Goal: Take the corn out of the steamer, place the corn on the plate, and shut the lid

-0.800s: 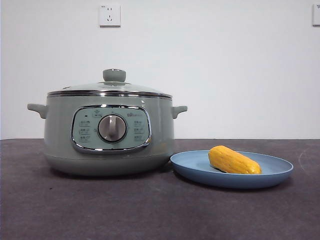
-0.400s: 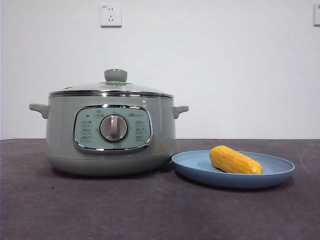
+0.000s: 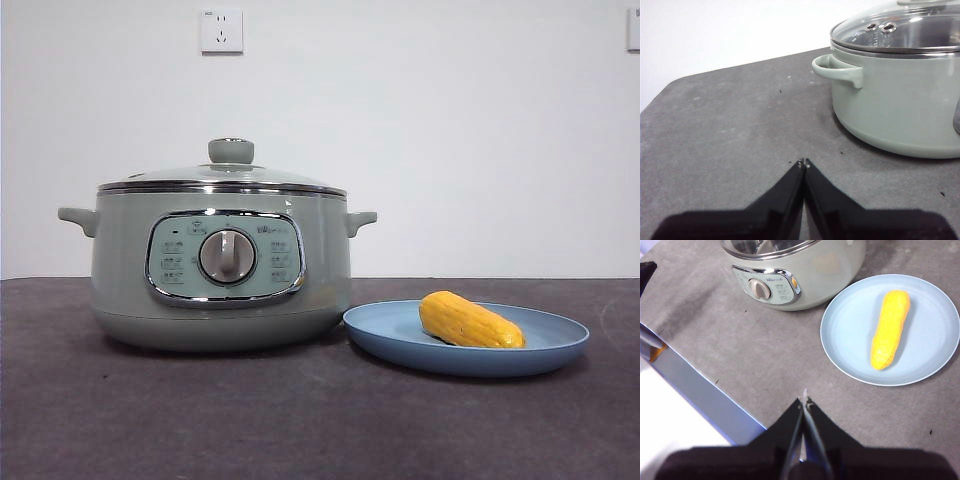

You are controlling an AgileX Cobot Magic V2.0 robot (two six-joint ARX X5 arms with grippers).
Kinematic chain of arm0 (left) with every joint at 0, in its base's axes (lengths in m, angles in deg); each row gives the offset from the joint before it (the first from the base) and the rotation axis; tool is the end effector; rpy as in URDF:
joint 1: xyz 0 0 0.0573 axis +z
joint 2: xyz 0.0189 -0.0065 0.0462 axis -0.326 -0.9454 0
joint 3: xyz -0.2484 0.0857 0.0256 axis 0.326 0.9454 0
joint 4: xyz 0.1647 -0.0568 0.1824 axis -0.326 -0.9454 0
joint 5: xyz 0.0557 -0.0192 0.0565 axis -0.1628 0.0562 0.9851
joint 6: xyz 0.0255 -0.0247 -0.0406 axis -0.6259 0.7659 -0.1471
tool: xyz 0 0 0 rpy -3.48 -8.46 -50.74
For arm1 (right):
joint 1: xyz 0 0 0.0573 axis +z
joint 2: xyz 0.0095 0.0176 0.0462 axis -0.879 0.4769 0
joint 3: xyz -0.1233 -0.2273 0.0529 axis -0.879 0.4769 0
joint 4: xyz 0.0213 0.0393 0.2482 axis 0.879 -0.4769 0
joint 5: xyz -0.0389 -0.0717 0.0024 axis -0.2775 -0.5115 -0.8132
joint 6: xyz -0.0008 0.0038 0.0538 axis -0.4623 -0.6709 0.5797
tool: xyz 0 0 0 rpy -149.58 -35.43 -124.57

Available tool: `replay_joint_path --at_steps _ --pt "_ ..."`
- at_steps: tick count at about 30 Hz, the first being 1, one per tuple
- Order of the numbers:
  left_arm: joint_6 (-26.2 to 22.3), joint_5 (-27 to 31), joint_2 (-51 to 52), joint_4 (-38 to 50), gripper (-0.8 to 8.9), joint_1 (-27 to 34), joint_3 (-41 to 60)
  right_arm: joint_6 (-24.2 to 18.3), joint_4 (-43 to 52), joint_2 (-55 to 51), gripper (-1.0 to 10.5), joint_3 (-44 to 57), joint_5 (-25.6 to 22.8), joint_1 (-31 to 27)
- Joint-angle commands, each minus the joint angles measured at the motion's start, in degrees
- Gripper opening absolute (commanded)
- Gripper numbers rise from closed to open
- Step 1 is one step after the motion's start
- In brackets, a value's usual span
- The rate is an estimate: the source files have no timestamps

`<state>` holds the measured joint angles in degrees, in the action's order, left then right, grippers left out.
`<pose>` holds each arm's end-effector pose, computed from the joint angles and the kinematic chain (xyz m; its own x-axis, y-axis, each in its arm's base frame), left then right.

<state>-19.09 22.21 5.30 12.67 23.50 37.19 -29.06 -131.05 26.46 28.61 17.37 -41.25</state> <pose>0.0954 0.0029 0.1520 0.9838 -0.0820 -0.1596 0.1068 0.9824 0.1532 0.1010 0.0491 0.3087 0.5163 0.5956 -0.6154 -0.6098 0.7602 0.2242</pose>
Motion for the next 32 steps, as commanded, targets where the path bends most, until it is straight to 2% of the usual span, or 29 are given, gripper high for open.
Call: replay_joint_path --at_steps 1,5,9,17,21,26,32 --pt "0.3 0.0 0.1 0.3 -0.03 0.2 0.8 -0.2 0.3 0.0 0.0 0.1 -0.1 0.1" --pt "0.3 0.0 0.1 0.3 -0.03 0.2 0.8 -0.3 0.3 -0.1 0.0 0.1 -0.2 0.1" --pt "0.3 0.0 0.1 0.3 -0.03 0.2 0.8 -3.7 2.9 -1.2 0.0 0.1 -0.5 -1.3" --pt "0.3 0.0 0.1 0.3 -0.03 0.2 0.8 -2.4 19.2 -9.7 0.0 4.4 -1.9 -10.2" --pt "0.3 0.0 0.1 0.3 -0.03 0.2 0.8 -2.3 27.9 -15.2 0.0 11.4 -3.4 -14.7" --pt "0.3 0.0 0.1 0.3 -0.03 0.2 0.8 -1.1 38.4 -22.6 0.0 23.4 -3.7 -16.7" --pt "0.3 0.0 0.1 0.3 -0.03 0.2 0.8 2.3 46.6 -28.0 0.0 36.6 -11.2 -16.7"
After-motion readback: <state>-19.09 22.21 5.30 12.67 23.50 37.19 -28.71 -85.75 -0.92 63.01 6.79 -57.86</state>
